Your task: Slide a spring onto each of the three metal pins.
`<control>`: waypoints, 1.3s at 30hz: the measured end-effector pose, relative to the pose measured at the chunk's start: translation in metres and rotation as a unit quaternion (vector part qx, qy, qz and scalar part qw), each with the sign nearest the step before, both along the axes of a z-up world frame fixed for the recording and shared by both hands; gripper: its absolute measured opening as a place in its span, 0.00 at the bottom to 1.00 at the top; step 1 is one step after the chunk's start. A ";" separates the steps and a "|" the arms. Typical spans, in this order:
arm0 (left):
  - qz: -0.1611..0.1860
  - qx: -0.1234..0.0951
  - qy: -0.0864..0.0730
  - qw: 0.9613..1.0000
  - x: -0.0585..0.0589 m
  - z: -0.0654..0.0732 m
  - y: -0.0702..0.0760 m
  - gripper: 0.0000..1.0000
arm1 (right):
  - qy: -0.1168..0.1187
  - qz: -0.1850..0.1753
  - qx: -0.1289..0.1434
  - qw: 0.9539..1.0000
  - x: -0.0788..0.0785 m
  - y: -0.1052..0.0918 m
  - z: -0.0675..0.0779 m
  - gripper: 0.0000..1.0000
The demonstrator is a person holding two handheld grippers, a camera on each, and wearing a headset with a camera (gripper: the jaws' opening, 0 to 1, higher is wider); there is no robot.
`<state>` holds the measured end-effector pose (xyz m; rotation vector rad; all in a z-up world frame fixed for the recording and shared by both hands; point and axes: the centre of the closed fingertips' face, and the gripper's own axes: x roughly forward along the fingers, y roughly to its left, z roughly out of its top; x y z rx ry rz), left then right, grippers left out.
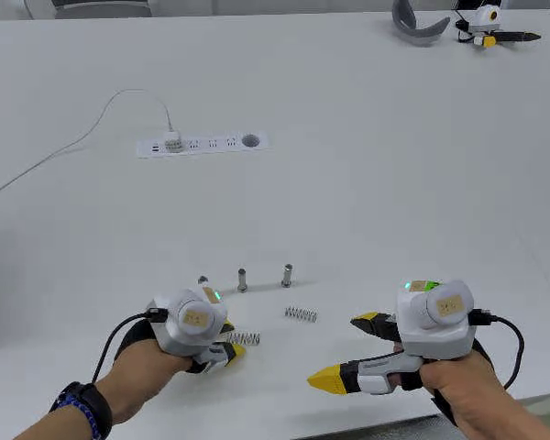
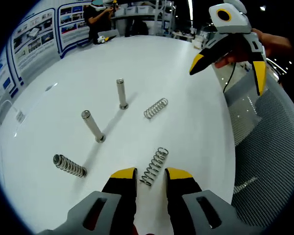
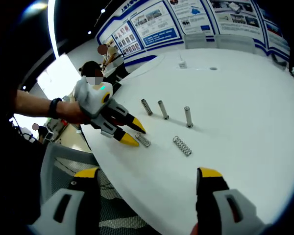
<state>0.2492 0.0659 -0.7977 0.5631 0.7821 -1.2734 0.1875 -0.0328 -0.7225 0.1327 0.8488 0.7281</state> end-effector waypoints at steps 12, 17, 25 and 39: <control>0.005 0.013 0.007 1.000 -0.012 -0.004 0.010 0.11 | 0.000 0.000 -0.004 1.000 -0.002 -0.005 0.001 0.82; 0.018 0.003 0.009 1.000 -0.015 0.004 0.016 0.11 | 0.002 0.004 -0.004 1.000 -0.004 -0.003 0.001 0.82; 0.030 -0.014 0.003 0.999 -0.015 0.018 0.025 0.11 | 0.001 0.013 -0.002 1.000 -0.003 0.004 0.003 0.81; 0.043 -0.020 -0.016 0.999 -0.018 0.043 0.050 0.11 | 0.003 0.021 0.009 1.000 -0.003 0.012 0.004 0.80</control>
